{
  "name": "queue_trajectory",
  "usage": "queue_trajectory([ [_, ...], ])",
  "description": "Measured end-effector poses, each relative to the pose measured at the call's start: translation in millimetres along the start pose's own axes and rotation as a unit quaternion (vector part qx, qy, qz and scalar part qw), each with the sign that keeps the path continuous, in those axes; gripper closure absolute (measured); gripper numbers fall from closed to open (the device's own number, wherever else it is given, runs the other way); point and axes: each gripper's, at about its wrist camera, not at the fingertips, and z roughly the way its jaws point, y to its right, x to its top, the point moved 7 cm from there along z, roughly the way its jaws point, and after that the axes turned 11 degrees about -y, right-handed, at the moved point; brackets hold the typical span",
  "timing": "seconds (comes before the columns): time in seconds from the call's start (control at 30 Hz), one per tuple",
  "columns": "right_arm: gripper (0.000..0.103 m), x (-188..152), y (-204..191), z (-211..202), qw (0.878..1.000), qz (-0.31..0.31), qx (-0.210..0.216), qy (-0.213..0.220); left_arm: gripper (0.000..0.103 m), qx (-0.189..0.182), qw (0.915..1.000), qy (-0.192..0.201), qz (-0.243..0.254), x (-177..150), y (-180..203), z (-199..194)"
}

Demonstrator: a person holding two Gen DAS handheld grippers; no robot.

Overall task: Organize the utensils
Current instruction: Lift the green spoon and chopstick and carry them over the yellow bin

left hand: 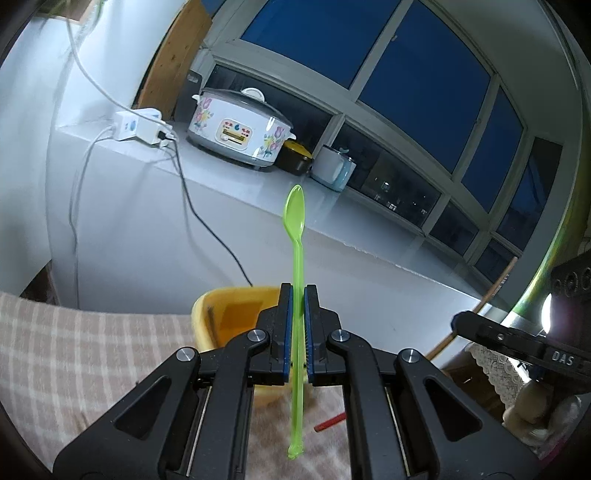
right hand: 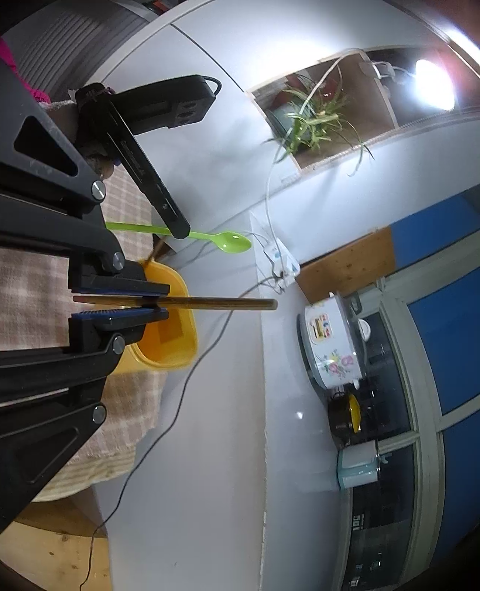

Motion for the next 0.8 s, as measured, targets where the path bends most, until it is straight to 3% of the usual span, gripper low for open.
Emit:
queue_trajectory([
  [0.53,0.1,43,25,-17,0.999,0.014,-0.008,0.048,0.1,0.067,0.9971,0.029,0.022,23,6,54],
  [0.8,0.1,53,27,3,0.999,0.015,-0.009,0.045,0.1,0.093,0.994,0.045,0.036,18,7,69],
])
